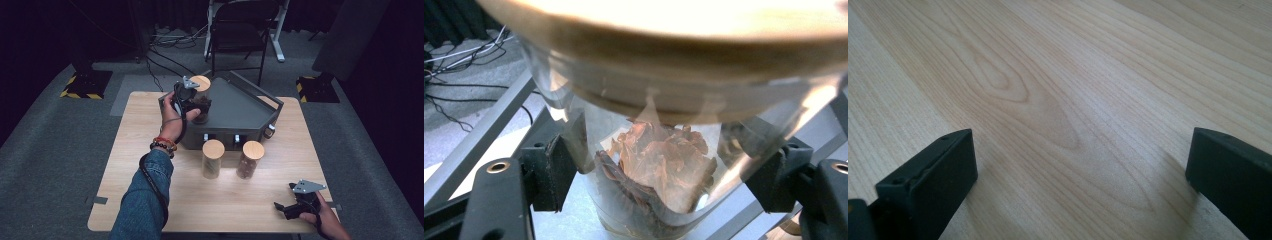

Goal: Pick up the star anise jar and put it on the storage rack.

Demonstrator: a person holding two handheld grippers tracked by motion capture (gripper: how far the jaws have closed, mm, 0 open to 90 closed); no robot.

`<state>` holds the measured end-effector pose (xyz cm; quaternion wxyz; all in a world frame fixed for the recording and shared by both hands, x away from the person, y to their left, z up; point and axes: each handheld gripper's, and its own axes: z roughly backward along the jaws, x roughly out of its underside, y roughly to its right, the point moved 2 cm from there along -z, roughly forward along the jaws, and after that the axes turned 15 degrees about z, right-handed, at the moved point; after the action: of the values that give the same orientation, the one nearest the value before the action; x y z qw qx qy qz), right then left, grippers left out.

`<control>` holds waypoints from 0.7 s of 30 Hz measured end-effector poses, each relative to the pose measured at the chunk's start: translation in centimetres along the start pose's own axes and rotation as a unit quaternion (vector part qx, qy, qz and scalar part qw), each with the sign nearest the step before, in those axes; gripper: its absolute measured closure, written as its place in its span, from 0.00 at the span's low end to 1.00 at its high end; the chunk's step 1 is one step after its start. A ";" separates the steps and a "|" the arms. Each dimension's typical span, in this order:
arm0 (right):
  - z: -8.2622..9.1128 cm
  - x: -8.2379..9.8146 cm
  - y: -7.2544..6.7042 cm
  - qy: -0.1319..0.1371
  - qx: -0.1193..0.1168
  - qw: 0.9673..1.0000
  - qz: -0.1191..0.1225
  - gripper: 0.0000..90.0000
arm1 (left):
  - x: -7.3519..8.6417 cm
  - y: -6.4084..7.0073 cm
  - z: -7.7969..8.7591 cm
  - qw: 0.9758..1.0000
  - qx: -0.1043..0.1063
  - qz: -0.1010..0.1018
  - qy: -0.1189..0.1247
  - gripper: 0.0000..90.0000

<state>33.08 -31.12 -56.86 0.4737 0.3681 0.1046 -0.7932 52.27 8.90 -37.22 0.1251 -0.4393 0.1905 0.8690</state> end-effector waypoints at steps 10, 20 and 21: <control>0.0 0.0 0.0 0.000 0.000 1.000 0.000 0.00 | 0.3 -0.5 -0.3 1.000 -0.004 0.000 -0.007 0.28; 0.0 0.0 0.0 0.000 0.000 1.000 0.000 0.00 | 0.4 -0.7 -0.6 1.000 -0.006 0.008 -0.001 0.27; 0.0 0.0 0.0 0.000 0.000 1.000 0.000 0.00 | 0.4 -0.6 -0.6 1.000 -0.006 0.006 -0.001 0.27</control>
<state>33.08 -31.12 -56.86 0.4738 0.3682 0.1045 -0.7931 52.70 9.24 -38.01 0.1172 -0.4377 0.1876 0.8715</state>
